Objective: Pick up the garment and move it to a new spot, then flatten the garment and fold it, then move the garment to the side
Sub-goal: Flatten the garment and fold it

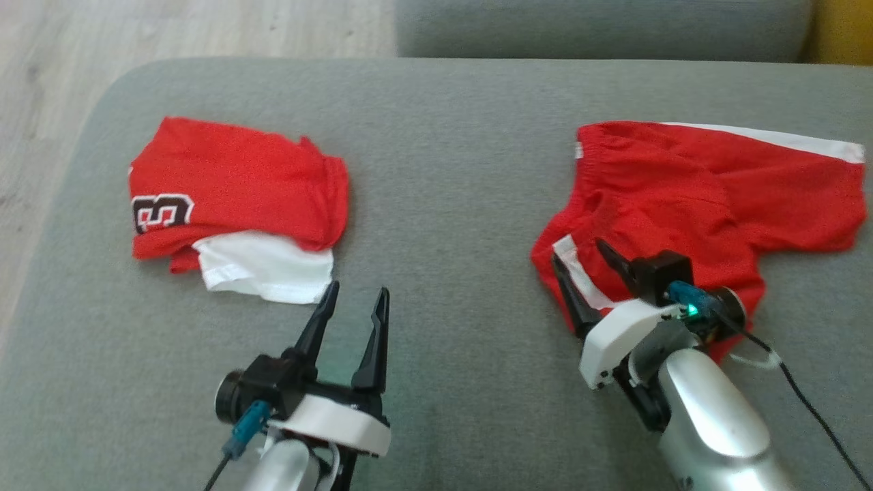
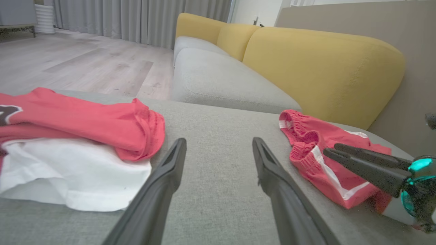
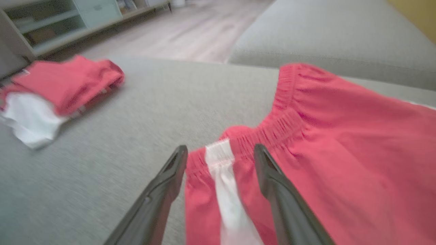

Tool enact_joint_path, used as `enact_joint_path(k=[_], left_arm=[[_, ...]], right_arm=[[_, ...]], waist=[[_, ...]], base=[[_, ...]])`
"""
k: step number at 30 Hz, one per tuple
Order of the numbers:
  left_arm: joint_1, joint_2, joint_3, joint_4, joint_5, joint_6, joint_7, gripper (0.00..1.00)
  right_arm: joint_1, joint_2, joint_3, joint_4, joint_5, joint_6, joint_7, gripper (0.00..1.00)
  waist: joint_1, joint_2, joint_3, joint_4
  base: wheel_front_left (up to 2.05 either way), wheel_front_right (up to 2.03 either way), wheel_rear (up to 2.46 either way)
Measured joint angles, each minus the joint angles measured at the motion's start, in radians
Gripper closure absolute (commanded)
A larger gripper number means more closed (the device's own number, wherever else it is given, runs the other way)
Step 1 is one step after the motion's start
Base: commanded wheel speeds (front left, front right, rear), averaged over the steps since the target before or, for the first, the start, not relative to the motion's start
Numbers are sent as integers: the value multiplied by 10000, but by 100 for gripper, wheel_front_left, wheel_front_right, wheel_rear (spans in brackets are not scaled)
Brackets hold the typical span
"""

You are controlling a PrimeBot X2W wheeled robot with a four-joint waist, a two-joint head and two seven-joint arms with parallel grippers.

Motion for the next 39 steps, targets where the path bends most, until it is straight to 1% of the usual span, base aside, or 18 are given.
enact_joint_path(k=[3, 7, 8, 9, 10, 13, 16, 20, 23, 25, 28, 29, 30, 32, 34, 36, 38, 39], left_arm=[[-219, 6, -171, 21, -29, 6, 0, 0], [-290, 2, -255, 38, -127, 71, 0, 0], [-290, 8, -249, 65, -127, 90, 0, 0], [-290, 10, -249, 92, -127, 90, 0, 0], [-290, 6, -251, 104, -127, 88, 0, 0], [-290, 6, -249, 102, -127, 90, 0, 0], [-291, 4, -251, 102, -127, 90, 0, 0], [-293, 4, -249, 104, -127, 90, 0, 0], [-293, 2, -245, 109, -127, 90, 0, 0], [-292, 6, -244, 123, -127, 90, 0, 0], [-292, 6, -247, 157, -127, 90, 0, 0], [-291, 4, -249, 161, -128, 90, 0, 0], [-291, 4, -251, 163, -128, 90, 0, 0], [-287, 6, -247, 165, -128, 98, 0, 0], [-276, 6, -232, 165, -128, 130, 0, 0], [-269, 6, -199, 157, -128, 151, 0, 0], [-244, 4, -142, 128, -125, 151, 0, 0], [-244, 4, -142, 128, -125, 151, 0, 0]], right_arm=[[-348, -38, -343, 844, -719, 0, 362, 0], [-581, -44, -518, 1425, -859, 0, 453, 0], [-609, -44, -483, 1549, -848, 0, 453, 13], [-614, -42, -454, 1657, -779, 0, 447, 75], [-614, -42, -449, 1772, -717, 0, 414, 100], [-651, -50, -336, 2042, -382, 0, 111, 100], [-871, -75, 146, 2169, 8, 0, -324, 100], [-1205, -92, 1110, 2052, 514, 0, -1030, 100], [-1403, -125, 1883, 1845, 523, 0, -1469, 100], [-1527, -153, 2479, 1682, 441, 0, -1632, 100], [-1712, -173, 3545, 1668, 364, 0, -1603, 100], [-1742, -171, 3912, 1714, 360, 0, -1521, 62], [-1758, -173, 4293, 1762, 416, 0, -1386, 0], [-1755, -169, 4853, 1845, 575, 0, -1243, 0], [-1756, -167, 4924, 1774, 842, 0, -1304, 0], [-1756, -167, 4700, 1699, 1037, 0, -1475, 0], [-1754, -167, 4142, 1607, 1162, 0, -1645, 0], [-1754, -167, 4142, 1607, 1162, 0, -1645, 0]], waist=[[1, 0, 80, 284], [0, 0, 162, 586], [0, 0, 185, 622], [0, 0, 209, 648], [0, 0, 228, 669], [0, 0, 274, 681], [0, 0, 298, 644], [-1, 0, 281, 560], [-1, 0, 230, 487], [-1, 0, 187, 453], [-1, 0, 114, 435], [-1, 0, 85, 433], [-2, 0, 57, 432], [-2, 0, -1, 414], [-1, 0, -57, 355], [-2, 0, -121, 262], [-1, 0, -194, 146], [-1, 0, -194, 146]], base=[[0, 0, 0], [0, 0, 0], [0, 0, 0], [0, 0, 0], [0, 0, 0], [0, 0, 0], [0, 0, 0], [0, 0, 0], [0, 0, 0], [0, 0, 0], [0, 0, 0], [0, 0, 0], [0, 0, 0], [0, 0, 0], [0, 0, 0], [0, 0, 0], [0, 0, 0], [0, 0, 0]])
